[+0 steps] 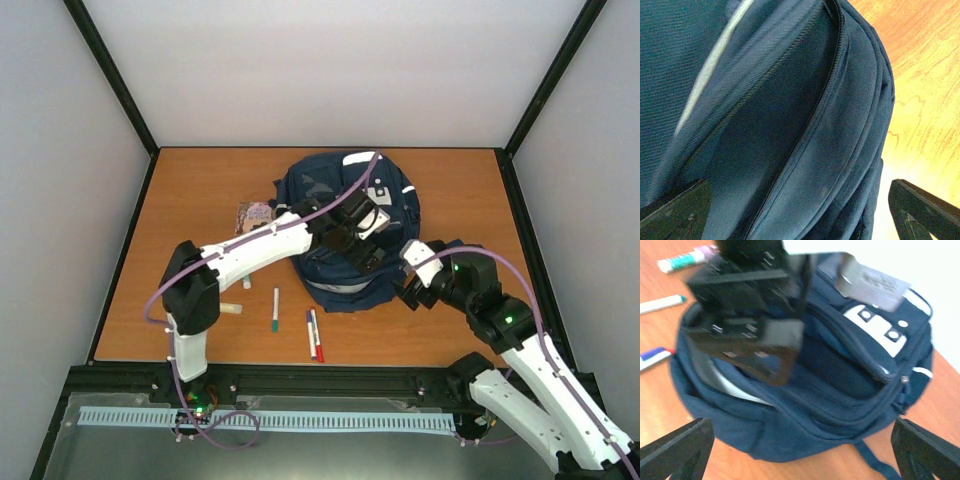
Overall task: Pack the student bag
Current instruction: Place the book in the student bag.
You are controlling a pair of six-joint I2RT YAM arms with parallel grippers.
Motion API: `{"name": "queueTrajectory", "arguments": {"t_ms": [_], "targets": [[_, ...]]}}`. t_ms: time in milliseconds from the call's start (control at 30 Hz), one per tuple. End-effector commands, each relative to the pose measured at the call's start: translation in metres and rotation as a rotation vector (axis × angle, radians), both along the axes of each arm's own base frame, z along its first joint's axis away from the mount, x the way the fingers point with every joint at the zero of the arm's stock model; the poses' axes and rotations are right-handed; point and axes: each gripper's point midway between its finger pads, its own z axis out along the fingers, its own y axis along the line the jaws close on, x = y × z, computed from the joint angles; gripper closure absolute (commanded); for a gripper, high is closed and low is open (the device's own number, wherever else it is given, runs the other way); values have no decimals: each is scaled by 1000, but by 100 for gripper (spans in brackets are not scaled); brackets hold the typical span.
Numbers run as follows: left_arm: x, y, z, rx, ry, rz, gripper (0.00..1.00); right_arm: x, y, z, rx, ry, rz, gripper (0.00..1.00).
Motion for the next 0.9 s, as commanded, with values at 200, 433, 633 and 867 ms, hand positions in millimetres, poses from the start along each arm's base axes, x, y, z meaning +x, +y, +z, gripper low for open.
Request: {"name": "queueTrajectory", "arguments": {"t_ms": [200, 433, 633, 867], "targets": [[27, 68, 84, -15, -299, 259, 0, 66, -23, 24, 255, 165, -255, 0], [32, 98, 99, -211, -302, 396, 0, 74, -46, 4, 254, 175, -346, 0], [71, 174, 64, -370, 23, 864, 0, 71, -46, 4, 248, 168, -327, 0], [104, 191, -9, -123, 169, 924, 0, 69, -45, 3, 243, 168, -311, 0]]}}
